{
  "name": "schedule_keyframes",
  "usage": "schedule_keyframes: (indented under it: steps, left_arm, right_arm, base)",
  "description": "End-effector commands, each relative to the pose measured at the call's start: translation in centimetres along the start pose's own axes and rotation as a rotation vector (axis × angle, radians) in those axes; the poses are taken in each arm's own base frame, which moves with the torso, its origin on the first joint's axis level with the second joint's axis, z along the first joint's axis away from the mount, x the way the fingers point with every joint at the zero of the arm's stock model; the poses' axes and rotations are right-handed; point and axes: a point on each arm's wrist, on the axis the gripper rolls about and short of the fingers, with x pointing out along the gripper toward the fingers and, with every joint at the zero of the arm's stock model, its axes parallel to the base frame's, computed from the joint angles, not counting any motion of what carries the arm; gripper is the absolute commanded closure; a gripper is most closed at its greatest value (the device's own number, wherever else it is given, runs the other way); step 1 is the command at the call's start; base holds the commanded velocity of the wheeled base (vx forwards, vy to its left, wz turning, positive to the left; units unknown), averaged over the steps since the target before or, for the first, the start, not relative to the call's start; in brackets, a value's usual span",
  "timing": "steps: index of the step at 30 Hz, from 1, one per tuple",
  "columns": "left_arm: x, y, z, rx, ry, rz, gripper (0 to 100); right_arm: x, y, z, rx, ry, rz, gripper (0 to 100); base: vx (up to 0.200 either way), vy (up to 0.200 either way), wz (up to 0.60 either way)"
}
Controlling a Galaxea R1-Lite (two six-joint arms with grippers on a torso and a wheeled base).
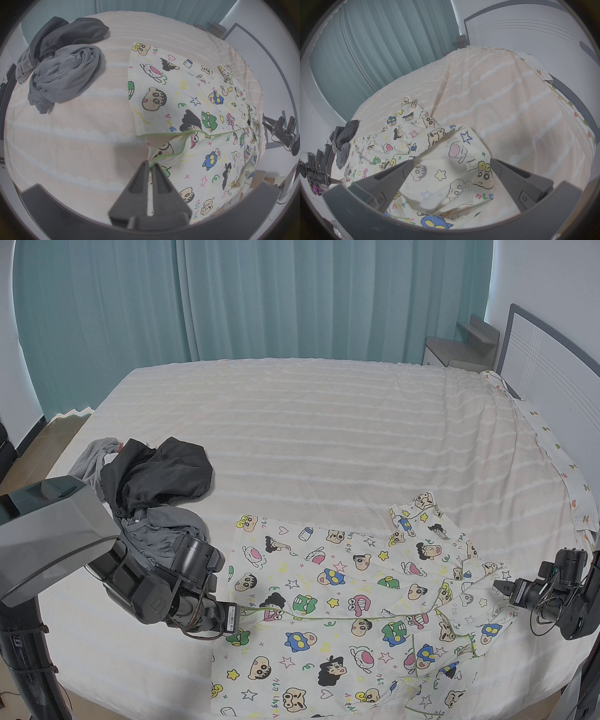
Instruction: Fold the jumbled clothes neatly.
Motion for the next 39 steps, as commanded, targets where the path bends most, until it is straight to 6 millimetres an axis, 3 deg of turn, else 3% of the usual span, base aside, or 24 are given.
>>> schedule_keyframes:
  steps: [1,15,28,33,36,37,38,39]
  left_arm:
    - [-0.1,0.0,0.1,-0.001,-0.004,-0.001,0]
    - [-0.3,1.6,0.8,-0.038,-0.028,0.04,0]
    - [0.2,3.4,1.0,-0.037,-0.059,0.188,0]
    - [-1.6,4.7,1.2,-0.154,-0.09,0.185,0]
    - [-5.8,4.1,0.2,-0.288,-0.089,-0.056,0]
    - [-6.1,4.0,0.1,-0.297,-0.088,-0.076,0]
    - [-8.1,3.6,-0.6,-0.343,-0.086,-0.171,0]
    - [-8.1,3.6,-0.6,-0.343,-0.086,-0.171,0]
  right_arm:
    - [0.0,0.0,-0.1,0.001,0.003,0.0,0]
    - [-0.1,0.0,0.1,-0.001,-0.004,0.002,0]
    - [-0.2,0.1,0.1,-0.001,-0.009,0.003,0]
    - [-0.2,0.1,0.2,-0.001,-0.012,0.002,0]
    - [-0.5,0.1,0.5,-0.004,-0.045,0.007,0]
    - [-0.6,0.1,0.4,-0.004,-0.047,0.007,0]
    - [-0.7,0.1,0.4,-0.006,-0.062,0.011,0]
    - [-0.7,0.1,0.4,-0.006,-0.062,0.011,0]
  base:
    - [0.0,0.0,0.0]
    - [0.0,0.0,0.0]
    - [0.0,0.0,0.0]
    - [0.0,0.0,0.0]
    - [0.0,0.0,0.0]
    - [0.0,0.0,0.0]
    - [0.0,0.0,0.0]
    - [0.0,0.0,0.0]
